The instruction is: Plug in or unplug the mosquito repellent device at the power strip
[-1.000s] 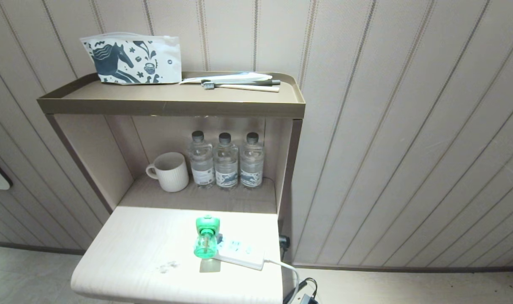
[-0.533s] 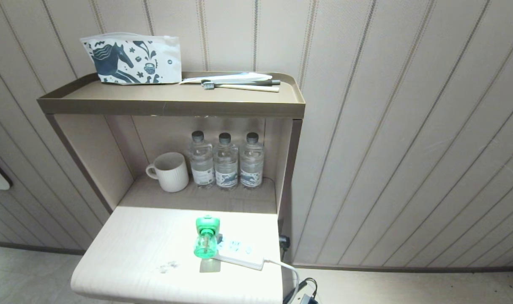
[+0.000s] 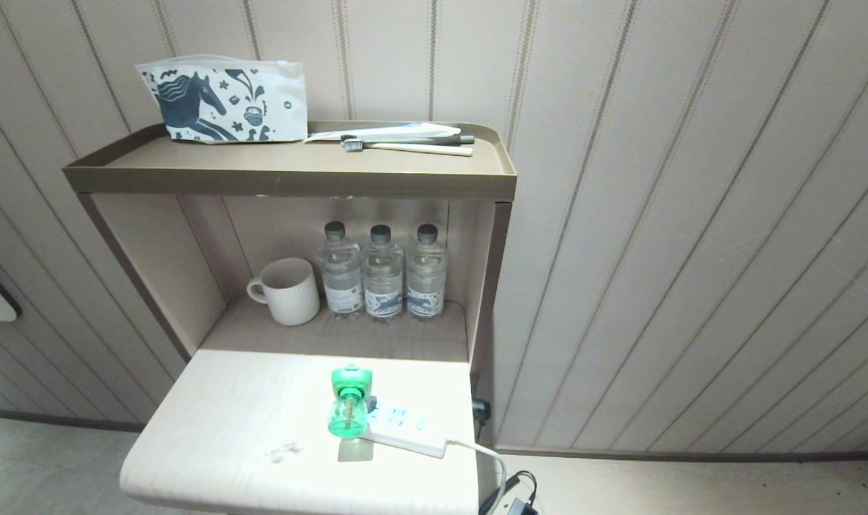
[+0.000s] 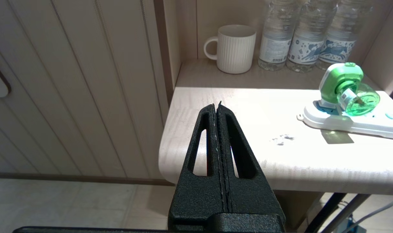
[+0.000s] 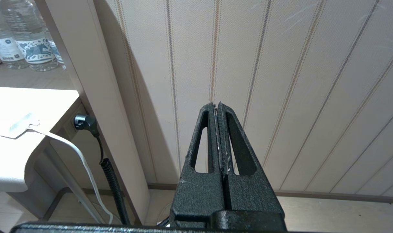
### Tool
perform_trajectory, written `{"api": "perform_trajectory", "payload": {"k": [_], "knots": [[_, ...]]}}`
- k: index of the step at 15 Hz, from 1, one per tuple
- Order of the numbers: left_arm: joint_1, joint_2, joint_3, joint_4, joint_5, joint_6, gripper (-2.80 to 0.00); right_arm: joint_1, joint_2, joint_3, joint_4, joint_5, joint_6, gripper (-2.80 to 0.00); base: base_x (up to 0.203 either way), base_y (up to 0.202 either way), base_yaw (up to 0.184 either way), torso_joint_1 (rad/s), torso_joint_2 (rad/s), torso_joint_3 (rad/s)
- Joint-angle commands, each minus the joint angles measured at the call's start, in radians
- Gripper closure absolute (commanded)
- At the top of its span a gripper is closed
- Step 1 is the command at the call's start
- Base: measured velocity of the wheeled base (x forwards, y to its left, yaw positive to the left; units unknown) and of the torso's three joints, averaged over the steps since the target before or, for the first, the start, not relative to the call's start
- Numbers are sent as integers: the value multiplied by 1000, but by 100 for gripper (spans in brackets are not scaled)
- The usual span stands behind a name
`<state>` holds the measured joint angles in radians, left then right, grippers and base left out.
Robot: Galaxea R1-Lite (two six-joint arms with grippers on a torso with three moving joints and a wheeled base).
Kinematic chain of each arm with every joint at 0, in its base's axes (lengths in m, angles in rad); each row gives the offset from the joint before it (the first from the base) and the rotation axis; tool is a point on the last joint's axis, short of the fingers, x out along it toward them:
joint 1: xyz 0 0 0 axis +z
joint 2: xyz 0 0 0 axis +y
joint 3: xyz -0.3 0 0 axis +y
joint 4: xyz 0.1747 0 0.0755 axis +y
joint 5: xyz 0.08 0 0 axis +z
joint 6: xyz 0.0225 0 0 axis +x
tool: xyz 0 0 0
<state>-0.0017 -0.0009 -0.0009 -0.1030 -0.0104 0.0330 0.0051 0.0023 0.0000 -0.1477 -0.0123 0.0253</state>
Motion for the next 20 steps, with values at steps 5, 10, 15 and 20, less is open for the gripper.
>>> {"api": "perform_trajectory", "payload": {"k": [5, 10, 15, 20], "knots": [[0, 1, 1, -3, 9, -41, 0, -2, 2, 0, -1, 0, 2, 0, 0, 0, 0, 0, 0, 0], [0, 1, 1, -1, 7, -39, 0, -2, 2, 0, -1, 0, 2, 0, 0, 0, 0, 0, 0, 0], [0, 1, 1, -1, 7, -39, 0, -2, 2, 0, -1, -2, 2, 0, 0, 0, 0, 0, 0, 0], [0, 1, 1, -1, 7, -39, 0, -2, 2, 0, -1, -3, 2, 0, 0, 0, 0, 0, 0, 0]]}}
